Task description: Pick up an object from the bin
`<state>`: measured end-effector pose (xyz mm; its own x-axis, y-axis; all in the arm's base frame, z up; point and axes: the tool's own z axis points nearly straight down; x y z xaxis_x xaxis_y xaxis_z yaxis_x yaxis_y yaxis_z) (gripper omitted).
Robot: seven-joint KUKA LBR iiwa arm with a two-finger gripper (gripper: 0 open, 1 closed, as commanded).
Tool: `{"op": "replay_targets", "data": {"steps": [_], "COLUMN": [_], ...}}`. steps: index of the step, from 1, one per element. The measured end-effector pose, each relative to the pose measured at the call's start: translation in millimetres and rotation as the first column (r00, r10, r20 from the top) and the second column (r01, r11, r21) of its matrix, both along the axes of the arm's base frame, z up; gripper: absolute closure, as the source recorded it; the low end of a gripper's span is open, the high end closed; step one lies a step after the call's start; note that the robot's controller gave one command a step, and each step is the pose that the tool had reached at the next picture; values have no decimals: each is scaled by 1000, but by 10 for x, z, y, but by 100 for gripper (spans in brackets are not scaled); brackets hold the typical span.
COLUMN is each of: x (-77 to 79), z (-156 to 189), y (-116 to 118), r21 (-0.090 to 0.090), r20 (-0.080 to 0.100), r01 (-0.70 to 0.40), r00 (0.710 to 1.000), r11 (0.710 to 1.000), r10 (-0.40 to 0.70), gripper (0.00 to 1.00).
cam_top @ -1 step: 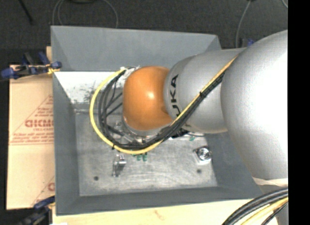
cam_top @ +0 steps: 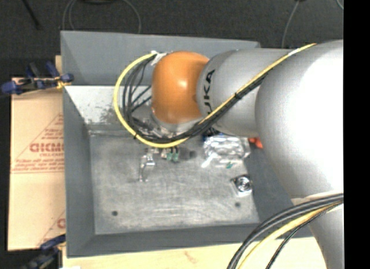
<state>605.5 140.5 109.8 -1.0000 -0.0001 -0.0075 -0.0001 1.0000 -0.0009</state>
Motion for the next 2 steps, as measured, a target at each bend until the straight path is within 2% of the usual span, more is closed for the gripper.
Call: {"op": "replay_targets", "data": {"steps": [1,2], "x": [-66,349], "z": [288,-287], "y": [-654,-1004], "r21": [-1,4], "r20": [-3,1], "r01": [66,99], "r00": [998,995], "r11": [998,995], "r10": [-66,-99], "gripper": [0,0]}}
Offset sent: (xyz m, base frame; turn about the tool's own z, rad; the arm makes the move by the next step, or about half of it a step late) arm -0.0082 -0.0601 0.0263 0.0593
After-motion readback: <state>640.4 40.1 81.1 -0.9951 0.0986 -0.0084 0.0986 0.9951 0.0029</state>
